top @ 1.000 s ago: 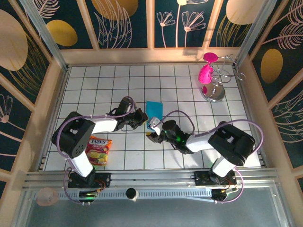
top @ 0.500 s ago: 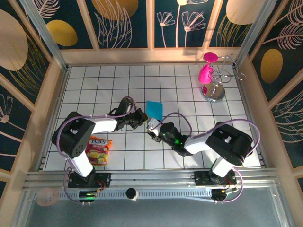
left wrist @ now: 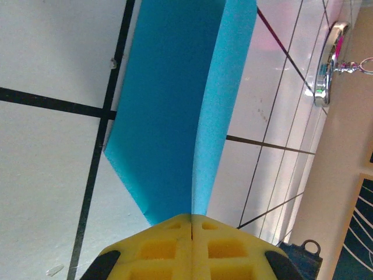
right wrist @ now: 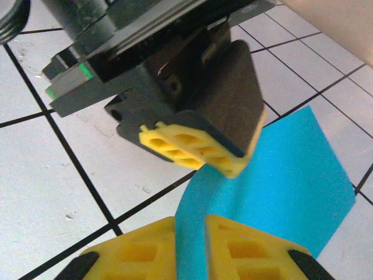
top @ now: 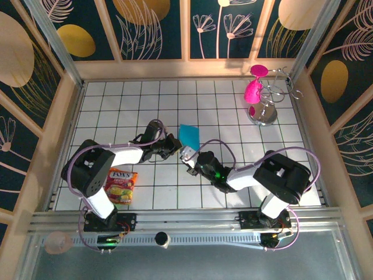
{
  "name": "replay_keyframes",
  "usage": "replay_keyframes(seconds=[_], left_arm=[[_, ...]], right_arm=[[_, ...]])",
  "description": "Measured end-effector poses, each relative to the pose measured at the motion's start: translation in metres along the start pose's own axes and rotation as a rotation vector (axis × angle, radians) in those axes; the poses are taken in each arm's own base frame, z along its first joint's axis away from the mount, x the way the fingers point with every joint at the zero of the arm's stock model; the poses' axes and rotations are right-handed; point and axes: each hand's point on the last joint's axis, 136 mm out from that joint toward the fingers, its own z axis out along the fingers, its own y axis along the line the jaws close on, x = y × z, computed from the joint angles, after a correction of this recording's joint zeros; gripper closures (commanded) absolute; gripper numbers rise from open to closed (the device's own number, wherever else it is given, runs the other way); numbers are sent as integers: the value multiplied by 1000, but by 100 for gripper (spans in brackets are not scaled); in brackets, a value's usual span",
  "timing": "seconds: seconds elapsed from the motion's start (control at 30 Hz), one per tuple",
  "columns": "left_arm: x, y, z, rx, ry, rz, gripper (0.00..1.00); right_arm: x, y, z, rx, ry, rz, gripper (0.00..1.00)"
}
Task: Fold a paper plane with a square sheet of paper (pick it up from the middle)
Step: Third fold the triangle at the center of the table.
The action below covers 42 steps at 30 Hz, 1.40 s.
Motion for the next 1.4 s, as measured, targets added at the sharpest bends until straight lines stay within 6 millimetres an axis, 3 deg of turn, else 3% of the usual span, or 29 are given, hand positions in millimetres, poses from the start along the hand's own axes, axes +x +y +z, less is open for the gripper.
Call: replay_keyframes(seconds=[0.17,0.3,0.47,0.73,0.93,1.13,1.4], left_arm=[[0,-1,-1,1,-4,0,80],[-6,0,-9,-17,-31,9,67],[-25,0,-28,-49,-114,37,63],[-38,-24,-40,-25,-166,127,66],[-35,-27,-14,-51,-115,181,72],[-24,1,19,-175,-24,212,78],[-27,21,32,-268,6,237,85]], right_arm=[[2,6,0,-30,5,-1,98],[-1,10,-2,-59,-2,7,100],[-11,16,-11,-112,-31,54,100],[-9,38,-25,-273,-30,209,100],[-9,44,-29,-366,-16,343,100],[1,45,-27,-420,24,443,100],[12,50,-22,-450,86,509,100]])
